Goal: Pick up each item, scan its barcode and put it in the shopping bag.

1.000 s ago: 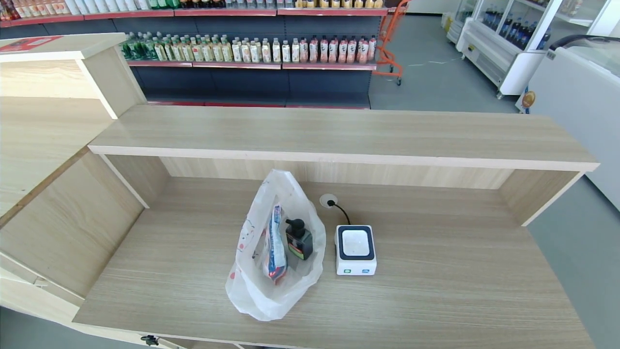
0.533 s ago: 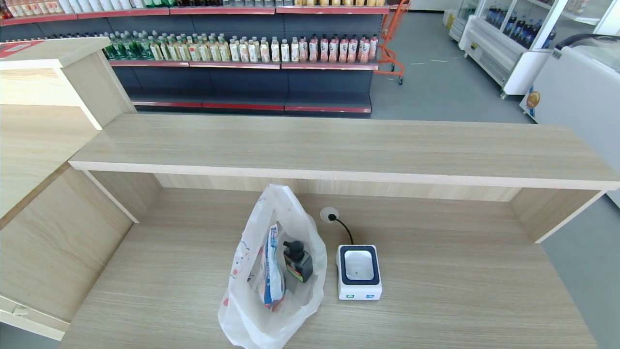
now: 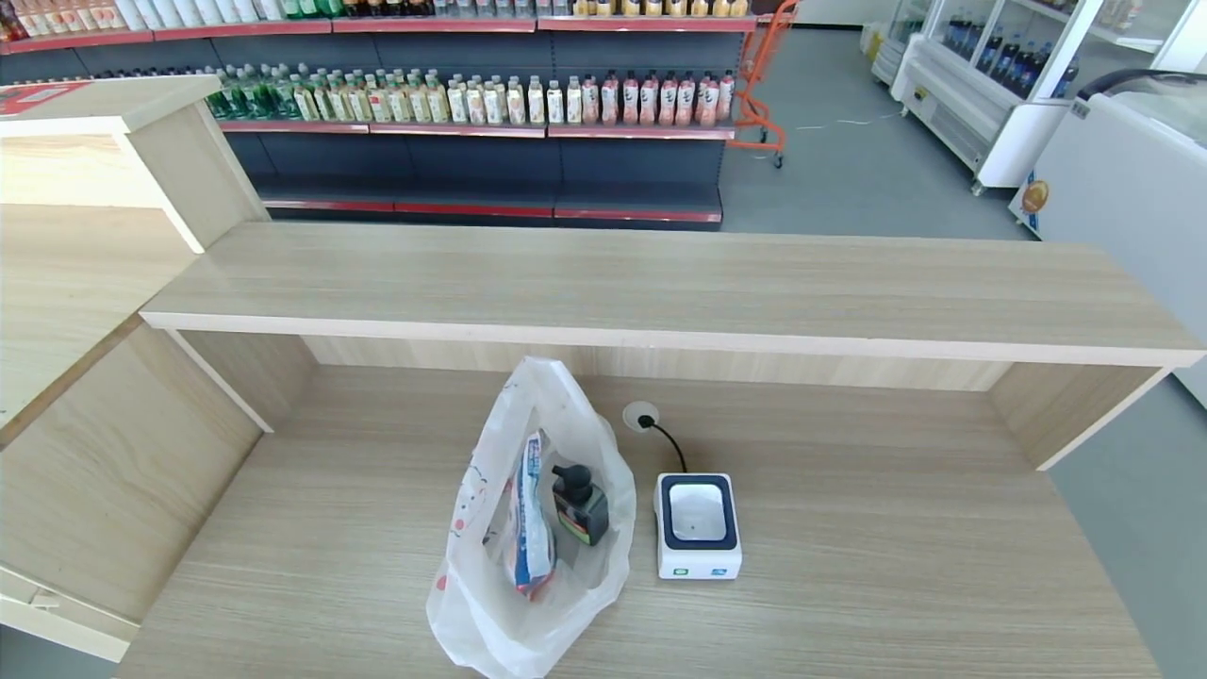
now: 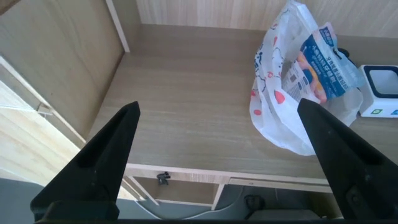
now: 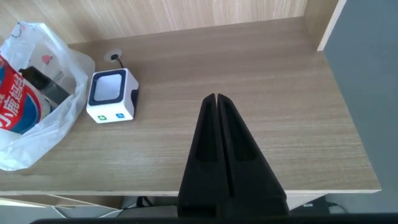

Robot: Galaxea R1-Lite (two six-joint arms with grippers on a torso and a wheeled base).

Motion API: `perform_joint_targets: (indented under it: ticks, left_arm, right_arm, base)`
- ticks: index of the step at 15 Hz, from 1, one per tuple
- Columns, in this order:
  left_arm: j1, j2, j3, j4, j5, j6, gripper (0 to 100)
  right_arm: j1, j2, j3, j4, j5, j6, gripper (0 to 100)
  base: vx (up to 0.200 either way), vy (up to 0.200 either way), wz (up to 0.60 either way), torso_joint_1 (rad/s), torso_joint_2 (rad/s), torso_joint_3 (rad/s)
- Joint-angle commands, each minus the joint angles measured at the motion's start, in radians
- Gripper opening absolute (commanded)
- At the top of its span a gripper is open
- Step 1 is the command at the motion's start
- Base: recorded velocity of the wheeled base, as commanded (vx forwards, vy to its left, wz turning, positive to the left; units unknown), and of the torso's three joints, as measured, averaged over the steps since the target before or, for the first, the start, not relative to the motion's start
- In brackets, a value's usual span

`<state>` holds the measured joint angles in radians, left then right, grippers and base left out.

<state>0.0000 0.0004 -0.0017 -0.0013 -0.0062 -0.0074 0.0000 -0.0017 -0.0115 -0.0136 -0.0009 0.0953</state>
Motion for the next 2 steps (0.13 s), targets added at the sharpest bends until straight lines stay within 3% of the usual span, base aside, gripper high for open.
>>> perform_joint_targets:
  ticks: [1,2]
  left_arm:
    - [0.000,0.000,0.000,0.000,0.000,0.000,100]
    - [0.000,0.000,0.000,0.000,0.000,0.000,100]
  right_arm:
    - [0.000,0.002,-0.001,0.000,-0.001,0.003,0]
    - [0.000,0.002,-0.001,0.000,-0.004,0.009,0]
  base:
    - [0.000,0.000,0.00,0.000,0.00,0.000]
    - [0.000,0.000,0.00,0.000,0.00,0.000]
